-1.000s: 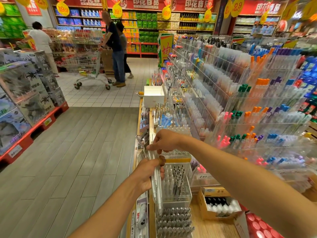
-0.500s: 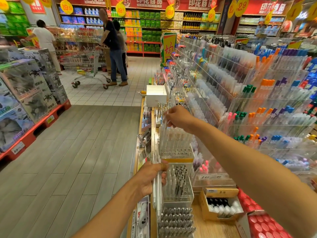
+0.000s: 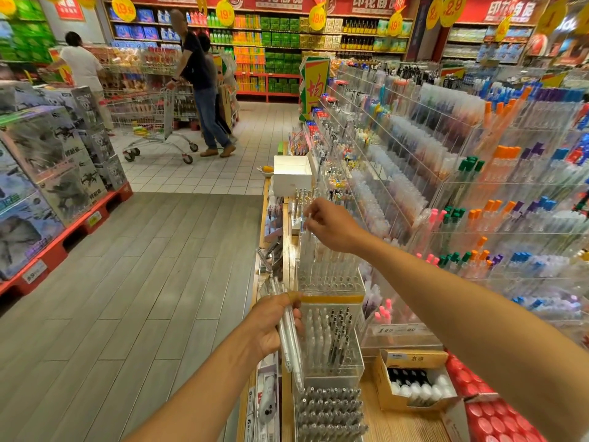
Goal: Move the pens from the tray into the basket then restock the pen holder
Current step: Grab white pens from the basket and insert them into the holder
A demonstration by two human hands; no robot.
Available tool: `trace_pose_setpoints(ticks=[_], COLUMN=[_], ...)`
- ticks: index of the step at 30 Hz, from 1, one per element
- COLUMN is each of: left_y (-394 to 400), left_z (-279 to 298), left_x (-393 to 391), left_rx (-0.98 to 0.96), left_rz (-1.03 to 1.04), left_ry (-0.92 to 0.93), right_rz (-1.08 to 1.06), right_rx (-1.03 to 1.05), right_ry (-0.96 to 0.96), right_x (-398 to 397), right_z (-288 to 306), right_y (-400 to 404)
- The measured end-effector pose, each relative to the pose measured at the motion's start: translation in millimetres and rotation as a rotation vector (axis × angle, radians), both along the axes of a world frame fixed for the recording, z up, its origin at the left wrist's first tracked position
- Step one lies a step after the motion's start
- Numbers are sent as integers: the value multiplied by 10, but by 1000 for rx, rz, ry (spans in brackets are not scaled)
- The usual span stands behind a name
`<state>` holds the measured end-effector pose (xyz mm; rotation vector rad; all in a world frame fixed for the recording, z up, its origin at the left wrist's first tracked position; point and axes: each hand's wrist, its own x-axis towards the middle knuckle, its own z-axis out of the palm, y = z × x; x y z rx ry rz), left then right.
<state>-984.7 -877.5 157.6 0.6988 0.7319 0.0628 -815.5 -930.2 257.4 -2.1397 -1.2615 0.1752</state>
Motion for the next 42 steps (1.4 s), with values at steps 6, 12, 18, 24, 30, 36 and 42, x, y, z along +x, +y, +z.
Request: trace_pose_setpoints(ticks=[6, 12, 18, 24, 30, 36, 42], left_y=[88, 141, 148, 159, 172, 123, 28], left_z=[-36, -31, -42, -56, -46, -51, -65], left_x=[36, 70, 89, 115, 153, 192, 194], left_rx=[-64, -105, -95, -99, -77, -48, -64], left_rz=[78, 111, 123, 122, 171, 238, 257], left_ry=[20, 14, 23, 25, 8, -11, 11], right_rz=[4, 67, 96, 83, 150, 270, 213], right_rx=[11, -122, -165, -181, -83, -378, -536], right_ry=[7, -178, -349, -376, -56, 104, 7], right_x=[28, 31, -1, 32, -315, -635, -758], right_z=[-73, -91, -174, -205, -249, -397, -416], right_y=[-12, -15, 24, 9, -173, -223, -185])
